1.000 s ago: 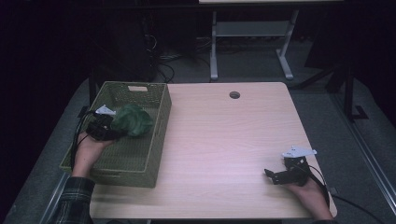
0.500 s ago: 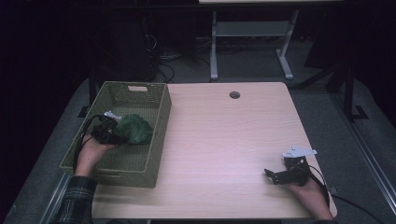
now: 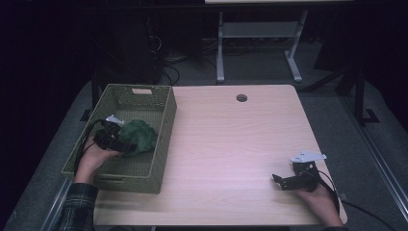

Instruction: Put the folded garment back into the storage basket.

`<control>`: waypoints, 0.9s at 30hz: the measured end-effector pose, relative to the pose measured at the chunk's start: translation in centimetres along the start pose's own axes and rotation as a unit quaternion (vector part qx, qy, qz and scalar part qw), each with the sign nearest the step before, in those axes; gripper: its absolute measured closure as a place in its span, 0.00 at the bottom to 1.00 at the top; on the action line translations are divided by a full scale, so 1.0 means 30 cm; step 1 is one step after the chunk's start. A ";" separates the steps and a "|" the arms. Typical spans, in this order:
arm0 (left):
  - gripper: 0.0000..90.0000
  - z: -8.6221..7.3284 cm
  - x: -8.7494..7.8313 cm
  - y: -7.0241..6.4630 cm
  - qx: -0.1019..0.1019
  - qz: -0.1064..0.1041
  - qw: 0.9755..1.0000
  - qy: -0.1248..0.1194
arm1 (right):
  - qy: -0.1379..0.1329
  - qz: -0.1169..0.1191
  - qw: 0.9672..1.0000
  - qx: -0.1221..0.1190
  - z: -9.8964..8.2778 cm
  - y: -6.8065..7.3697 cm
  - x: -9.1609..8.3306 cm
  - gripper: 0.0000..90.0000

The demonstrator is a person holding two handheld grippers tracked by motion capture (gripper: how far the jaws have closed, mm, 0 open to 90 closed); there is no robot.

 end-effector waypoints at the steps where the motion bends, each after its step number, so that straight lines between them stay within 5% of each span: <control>1: 0.17 0.002 -0.005 0.001 -0.001 0.000 1.000 -0.004 | 0.000 0.000 1.000 0.000 0.000 0.000 0.000 0.01; 16: 0.15 0.028 -0.089 -0.019 0.007 -0.011 0.999 -0.044 | 0.000 0.000 1.000 0.000 0.000 -0.001 0.000 0.01; 27: 0.15 0.082 -0.133 -0.093 0.016 -0.035 0.997 -0.070 | 0.000 0.000 1.000 -0.001 0.000 -0.001 0.000 0.01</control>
Point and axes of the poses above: each handheld gripper's, and its own axes: x roughly forward along the jaws, z roughly out of its top, y roughly to its left, the point moved 3 cm from there along x, roughly forward along the jaws, and after that the axes turned 12 degrees about -x, right-handed, at the moved point
